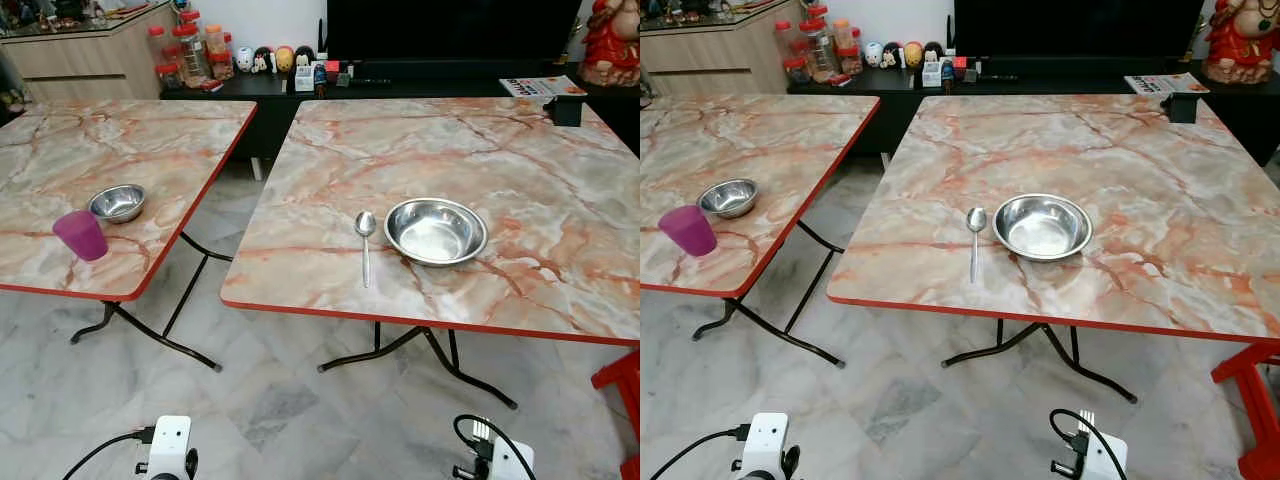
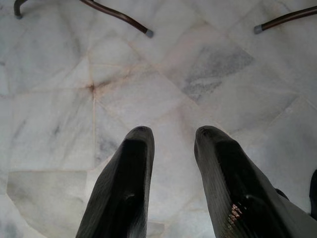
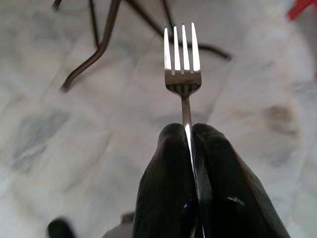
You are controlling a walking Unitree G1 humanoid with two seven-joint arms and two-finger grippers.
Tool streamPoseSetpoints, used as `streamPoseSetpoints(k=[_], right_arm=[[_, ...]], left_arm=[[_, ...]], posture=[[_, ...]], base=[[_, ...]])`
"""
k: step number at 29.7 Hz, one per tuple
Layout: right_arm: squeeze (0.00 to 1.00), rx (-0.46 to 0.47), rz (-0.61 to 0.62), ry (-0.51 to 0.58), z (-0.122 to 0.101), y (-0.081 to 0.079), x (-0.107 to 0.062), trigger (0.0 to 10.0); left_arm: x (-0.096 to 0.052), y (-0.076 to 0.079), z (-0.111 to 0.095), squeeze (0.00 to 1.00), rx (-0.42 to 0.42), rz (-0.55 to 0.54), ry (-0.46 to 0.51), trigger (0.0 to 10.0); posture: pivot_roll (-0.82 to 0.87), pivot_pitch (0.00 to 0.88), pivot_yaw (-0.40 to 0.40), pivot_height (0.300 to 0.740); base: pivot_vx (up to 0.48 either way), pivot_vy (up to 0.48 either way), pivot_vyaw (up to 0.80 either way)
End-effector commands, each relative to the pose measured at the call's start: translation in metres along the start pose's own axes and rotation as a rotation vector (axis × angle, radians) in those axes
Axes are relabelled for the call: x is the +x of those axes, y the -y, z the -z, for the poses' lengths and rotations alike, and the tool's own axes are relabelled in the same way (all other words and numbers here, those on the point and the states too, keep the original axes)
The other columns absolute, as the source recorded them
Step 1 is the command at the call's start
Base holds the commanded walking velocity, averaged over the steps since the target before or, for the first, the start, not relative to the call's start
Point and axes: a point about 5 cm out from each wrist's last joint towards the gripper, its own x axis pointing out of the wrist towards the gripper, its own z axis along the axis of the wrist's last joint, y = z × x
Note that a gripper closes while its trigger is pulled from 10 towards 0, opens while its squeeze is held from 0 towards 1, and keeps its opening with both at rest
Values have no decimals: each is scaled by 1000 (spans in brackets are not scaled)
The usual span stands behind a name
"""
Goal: Setting the table
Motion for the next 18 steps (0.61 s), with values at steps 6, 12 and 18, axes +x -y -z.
streamPoseSetpoints(k=[6,12,18], right_arm=[[0,-69,37,217,-20,6,-5,10000],[0,-108,54,344,-33,10,-9,10000],[0,-119,77,434,-41,11,-16,10000]], left_arm=[[1,-1,-3,0,12,-4,4,10000],[2,0,-5,0,18,1,7,10000],[2,1,-5,0,21,5,6,10000]], posture=[[-101,0,63,740],[-108,0,65,740],[-111,0,63,740]], base=[[0,0,0],[0,0,0],[0,0,0]])
